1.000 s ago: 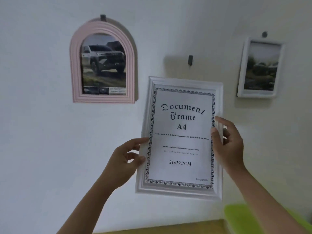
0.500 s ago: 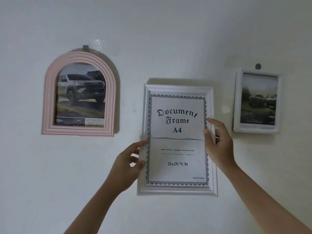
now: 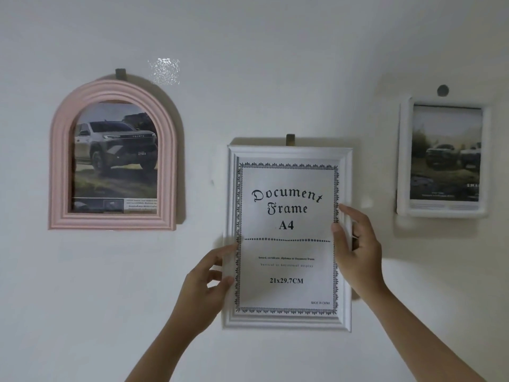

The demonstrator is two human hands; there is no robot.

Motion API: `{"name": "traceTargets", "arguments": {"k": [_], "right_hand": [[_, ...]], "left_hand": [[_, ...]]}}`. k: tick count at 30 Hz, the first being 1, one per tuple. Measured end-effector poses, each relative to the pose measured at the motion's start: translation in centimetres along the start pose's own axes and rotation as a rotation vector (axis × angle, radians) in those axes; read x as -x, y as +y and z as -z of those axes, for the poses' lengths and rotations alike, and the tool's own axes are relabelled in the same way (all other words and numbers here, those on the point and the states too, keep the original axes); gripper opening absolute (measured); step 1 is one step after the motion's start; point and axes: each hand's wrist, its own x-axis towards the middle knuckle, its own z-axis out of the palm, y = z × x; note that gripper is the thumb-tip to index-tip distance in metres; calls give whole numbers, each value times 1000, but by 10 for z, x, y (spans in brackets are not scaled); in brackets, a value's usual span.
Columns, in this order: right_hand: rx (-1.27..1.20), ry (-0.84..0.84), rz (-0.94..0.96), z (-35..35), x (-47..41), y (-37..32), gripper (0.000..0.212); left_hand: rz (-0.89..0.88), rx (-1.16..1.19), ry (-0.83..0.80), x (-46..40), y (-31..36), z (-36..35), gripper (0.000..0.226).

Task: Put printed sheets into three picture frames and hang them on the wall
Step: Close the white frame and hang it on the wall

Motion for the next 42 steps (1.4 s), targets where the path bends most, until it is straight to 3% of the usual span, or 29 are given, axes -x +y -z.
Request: {"name": "traceTargets", "arguments": {"k": [15, 22, 28, 33, 37, 42], "right_hand": [[-28, 47, 9, -1, -7, 9, 28], [142, 9, 90, 1, 6, 11, 38], [235, -48, 51, 9, 20, 1, 49], [346, -107, -23, 25, 26, -13, 59], [376, -78, -17, 53, 21, -21, 55], [411, -7, 8, 97, -1, -20, 49]], "left_hand": [[5, -3, -1, -5, -1, -11, 57], [6, -52, 22, 1, 7, -10, 58], [27, -116, -7, 11, 12, -8, 55], [18, -225, 81, 15, 25, -11, 62], [-64, -273, 181, 21, 51, -27, 57], [-188, -221, 148, 15, 92, -64, 55]]}}
